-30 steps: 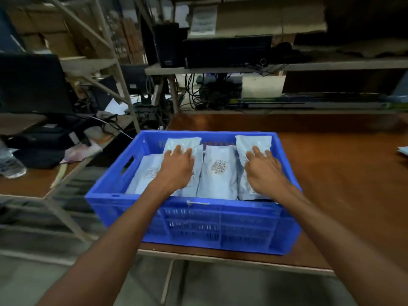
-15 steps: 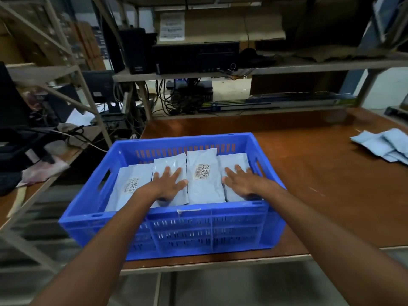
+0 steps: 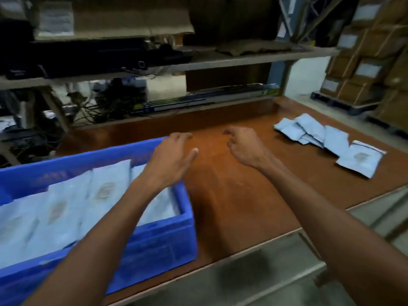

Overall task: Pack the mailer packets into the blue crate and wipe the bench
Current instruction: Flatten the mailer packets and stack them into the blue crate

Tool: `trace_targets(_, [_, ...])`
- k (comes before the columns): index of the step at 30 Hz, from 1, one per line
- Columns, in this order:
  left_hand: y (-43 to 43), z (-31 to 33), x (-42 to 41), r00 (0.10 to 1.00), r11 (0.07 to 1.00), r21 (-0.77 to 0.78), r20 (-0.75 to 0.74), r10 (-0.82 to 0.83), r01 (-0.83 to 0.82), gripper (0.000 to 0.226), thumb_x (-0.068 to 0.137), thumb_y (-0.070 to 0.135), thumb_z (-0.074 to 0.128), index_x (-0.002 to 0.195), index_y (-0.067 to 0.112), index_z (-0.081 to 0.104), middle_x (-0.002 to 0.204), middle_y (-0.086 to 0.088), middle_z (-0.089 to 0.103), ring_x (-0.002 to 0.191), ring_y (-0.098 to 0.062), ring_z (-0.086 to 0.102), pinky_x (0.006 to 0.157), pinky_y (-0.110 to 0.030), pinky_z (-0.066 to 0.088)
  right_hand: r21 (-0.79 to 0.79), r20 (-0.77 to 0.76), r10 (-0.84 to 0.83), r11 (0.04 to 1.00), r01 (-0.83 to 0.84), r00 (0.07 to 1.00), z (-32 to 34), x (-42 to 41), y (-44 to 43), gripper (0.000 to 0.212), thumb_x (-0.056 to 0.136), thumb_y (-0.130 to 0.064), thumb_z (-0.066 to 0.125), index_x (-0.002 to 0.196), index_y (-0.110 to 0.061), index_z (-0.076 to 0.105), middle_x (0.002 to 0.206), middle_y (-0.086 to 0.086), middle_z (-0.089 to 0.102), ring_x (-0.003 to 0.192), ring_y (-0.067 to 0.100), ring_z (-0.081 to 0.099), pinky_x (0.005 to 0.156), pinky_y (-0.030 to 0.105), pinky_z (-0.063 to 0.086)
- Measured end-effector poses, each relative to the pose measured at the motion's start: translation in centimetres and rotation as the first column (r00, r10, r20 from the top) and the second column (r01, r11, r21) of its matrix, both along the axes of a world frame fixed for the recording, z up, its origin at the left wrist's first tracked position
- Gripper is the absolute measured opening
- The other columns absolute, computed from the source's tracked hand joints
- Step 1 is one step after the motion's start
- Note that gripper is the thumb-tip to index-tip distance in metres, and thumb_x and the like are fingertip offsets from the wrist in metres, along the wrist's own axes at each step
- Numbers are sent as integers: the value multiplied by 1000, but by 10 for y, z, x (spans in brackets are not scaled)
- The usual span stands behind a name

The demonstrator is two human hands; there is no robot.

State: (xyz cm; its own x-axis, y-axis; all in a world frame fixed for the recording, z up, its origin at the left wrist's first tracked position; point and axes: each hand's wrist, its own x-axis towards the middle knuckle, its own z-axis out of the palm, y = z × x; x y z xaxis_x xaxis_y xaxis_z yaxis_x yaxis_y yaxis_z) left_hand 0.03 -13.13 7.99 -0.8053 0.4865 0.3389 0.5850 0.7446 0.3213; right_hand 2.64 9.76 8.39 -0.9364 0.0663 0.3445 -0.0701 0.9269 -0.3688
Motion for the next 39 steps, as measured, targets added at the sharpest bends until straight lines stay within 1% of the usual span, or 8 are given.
trace_targets(6, [220, -61, 5, 954, 949, -208, 235, -185, 235, 55, 96, 48, 51, 143, 22, 43, 144, -10, 48, 132, -32, 43, 111, -45, 36, -34, 331, -246, 962, 272, 911, -93, 35, 194, 45, 89, -17, 56, 133, -21, 57, 131, 12, 63, 118, 33, 58, 100, 41, 48])
trace_targets(9, [300, -90, -4, 921, 935, -209, 329, -208, 286, 53, 98, 44, 52, 145, 22, 43, 146, -10, 46, 135, -32, 41, 113, -45, 32, -35, 335, -333, 930, 365, 881, -114, 47, 280, 45, 90, -20, 58, 135, -17, 55, 127, 16, 64, 111, 34, 61, 92, 37, 50])
trace_targets(12, [365, -110, -28, 914, 921, -250, 353, -201, 299, 54, 97, 45, 51, 146, 22, 41, 149, -9, 43, 137, -31, 39, 115, -45, 30, 7, 277, -422, 899, 438, 863, -122, 42, 351, 50, 87, -34, 60, 135, -22, 53, 131, 12, 61, 113, 34, 58, 93, 44, 50])
trace_targets(19, [476, -137, -113, 958, 950, -211, 219, -183, 230, 66, 94, 55, 48, 151, 30, 24, 159, -5, 25, 145, -30, 27, 115, -53, 29, 14, 371, -557, 804, 595, 743, -148, -18, 482, 72, 88, -76, 32, 151, -47, 13, 164, 2, 11, 148, 39, 6, 110, 68, 15])
trace_targets(25, [564, -157, -182, 979, 960, -197, 81, -186, 199, 79, 90, 75, 35, 155, 42, 5, 166, 1, 3, 151, -30, 6, 118, -56, 16, 18, 389, -569, 791, 612, 724, -189, -68, 520, 77, 73, -95, 9, 141, -66, -12, 164, -7, -18, 148, 44, -8, 109, 75, -2])
trace_targets(29, [613, -159, -225, 966, 941, -248, 181, -186, 228, 82, 79, 88, 32, 149, 58, 0, 164, 12, -10, 150, -40, -5, 112, -68, 10, 87, 337, -567, 813, 575, 751, -216, -85, 516, 73, 73, -95, 6, 138, -69, -14, 163, -13, -19, 147, 48, -9, 101, 80, -12])
trace_targets(32, [621, -178, -247, 927, 939, -210, 320, -196, 271, 84, 72, 93, 35, 145, 64, 4, 164, 15, -7, 147, -45, 8, 113, -67, 17, 177, 281, -594, 804, 567, 754, -232, -86, 519, 73, 75, -94, 8, 140, -67, -14, 164, -12, -13, 147, 48, -6, 101, 81, -11])
trace_targets(39, [579, -192, -229, 938, 958, -161, 295, -183, 237, 75, 78, 82, 42, 143, 61, 11, 162, 3, 13, 137, -37, 36, 104, -56, 42, 226, 352, -513, 858, 461, 783, -222, -76, 502, 74, 76, -93, 5, 141, -65, -15, 165, -10, -11, 149, 43, -5, 105, 79, -7])
